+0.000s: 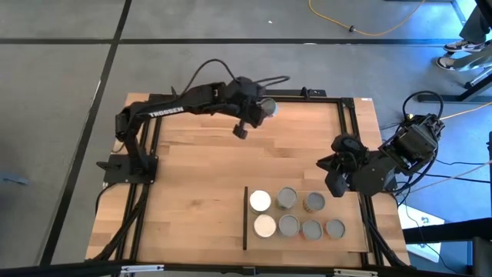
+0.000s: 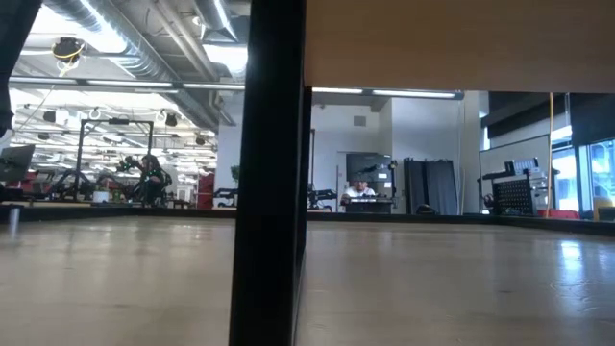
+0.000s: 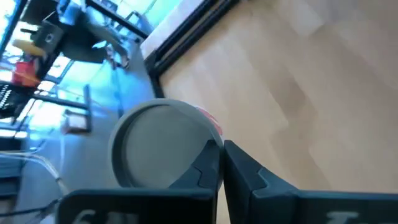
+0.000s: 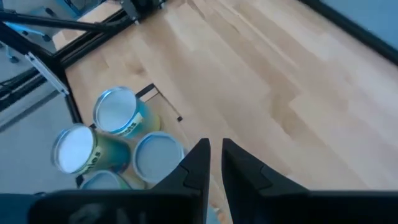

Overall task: Pick and place cans onto a shelf
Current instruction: Put the tuna can on the shelf

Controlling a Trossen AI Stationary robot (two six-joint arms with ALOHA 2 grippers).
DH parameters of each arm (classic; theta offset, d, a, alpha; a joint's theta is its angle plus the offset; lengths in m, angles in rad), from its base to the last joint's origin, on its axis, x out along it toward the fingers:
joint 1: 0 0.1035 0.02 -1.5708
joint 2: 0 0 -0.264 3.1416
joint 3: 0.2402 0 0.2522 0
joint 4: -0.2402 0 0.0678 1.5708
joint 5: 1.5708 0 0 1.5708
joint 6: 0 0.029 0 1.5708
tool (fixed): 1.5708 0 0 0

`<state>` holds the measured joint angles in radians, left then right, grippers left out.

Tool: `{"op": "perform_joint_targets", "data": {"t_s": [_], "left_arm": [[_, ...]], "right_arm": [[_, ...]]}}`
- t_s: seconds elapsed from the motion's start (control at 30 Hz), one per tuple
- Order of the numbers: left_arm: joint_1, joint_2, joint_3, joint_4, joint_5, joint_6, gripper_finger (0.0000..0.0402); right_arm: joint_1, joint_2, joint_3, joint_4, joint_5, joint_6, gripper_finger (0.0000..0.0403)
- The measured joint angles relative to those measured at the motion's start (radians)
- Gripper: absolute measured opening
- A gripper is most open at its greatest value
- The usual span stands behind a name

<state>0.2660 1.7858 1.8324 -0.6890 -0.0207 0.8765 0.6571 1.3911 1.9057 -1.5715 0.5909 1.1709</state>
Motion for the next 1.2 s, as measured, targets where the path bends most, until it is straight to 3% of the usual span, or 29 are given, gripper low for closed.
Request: {"op": "perform_joint_targets", "data": {"t_s": [0.13,0.47,0.9,1.2], "left_arm": [[-0.03,0.081,0.159,-0.04,0.011,-0.015,0.0],[-0.048,0.36,0.447,-0.058,0.273,-0.143,0.0],[-0.104,0.632,0.468,-0.062,0.297,-0.144,0.0],[-0.104,0.741,0.468,-0.062,0.225,-0.169,0.0004]], "right_arm": [[0.0,0.0,0.0,0.0,0.005,-0.057,0.0044],[0.001,-0.007,0.0,0.001,0.014,-0.132,0.0044],[0.001,-0.02,0.0,0.0,0.018,-0.133,0.0044],[0.0,-0.02,0.0,0.0,0.019,-0.133,0.0044]]}}
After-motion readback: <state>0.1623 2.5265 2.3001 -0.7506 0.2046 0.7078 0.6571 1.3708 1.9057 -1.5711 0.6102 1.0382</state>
